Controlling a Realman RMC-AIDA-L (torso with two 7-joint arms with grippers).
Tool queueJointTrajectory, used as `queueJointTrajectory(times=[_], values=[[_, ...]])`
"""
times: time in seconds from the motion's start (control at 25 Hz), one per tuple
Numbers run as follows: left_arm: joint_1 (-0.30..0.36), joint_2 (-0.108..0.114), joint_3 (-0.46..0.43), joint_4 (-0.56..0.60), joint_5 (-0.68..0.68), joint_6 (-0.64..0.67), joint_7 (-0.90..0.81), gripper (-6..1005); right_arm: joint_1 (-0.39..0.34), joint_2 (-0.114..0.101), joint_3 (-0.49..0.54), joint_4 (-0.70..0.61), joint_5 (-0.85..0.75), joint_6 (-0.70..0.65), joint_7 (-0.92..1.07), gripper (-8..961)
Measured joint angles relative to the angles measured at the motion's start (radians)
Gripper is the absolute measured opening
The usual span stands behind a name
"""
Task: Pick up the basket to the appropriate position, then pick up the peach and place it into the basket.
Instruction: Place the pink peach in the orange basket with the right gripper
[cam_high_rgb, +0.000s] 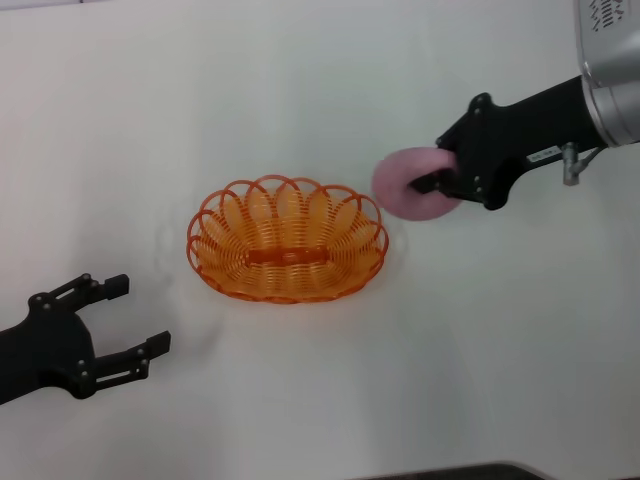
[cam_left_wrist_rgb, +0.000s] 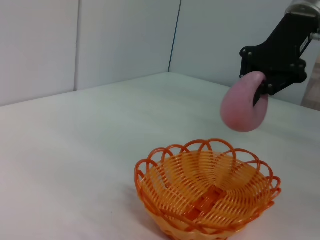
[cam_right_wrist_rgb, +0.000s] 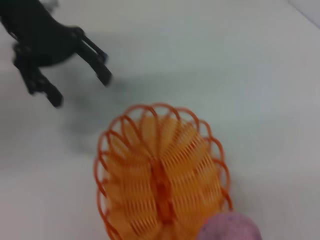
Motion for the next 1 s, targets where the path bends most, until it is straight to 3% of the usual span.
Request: queueJointTrajectory(times=[0.28,0.64,1.0], values=[[-0.001,0.000,0.000,-0.001,-0.001,0.000,0.000,885,0.027,0.004,-0.062,0.075,0.128,0.012,-0.050,63],[-0.004,0.000,0.000,-0.003,-0.002,0.002,-0.011,885,0.099,0.004,-0.215,0.235,0.156,0.169,-0.064,60],[-0.003,0.000,0.000,-0.003,-0.002,0.003,-0.011,886,0.128,0.006,-0.252,0.310,0.153,0.234,-0.077,64]])
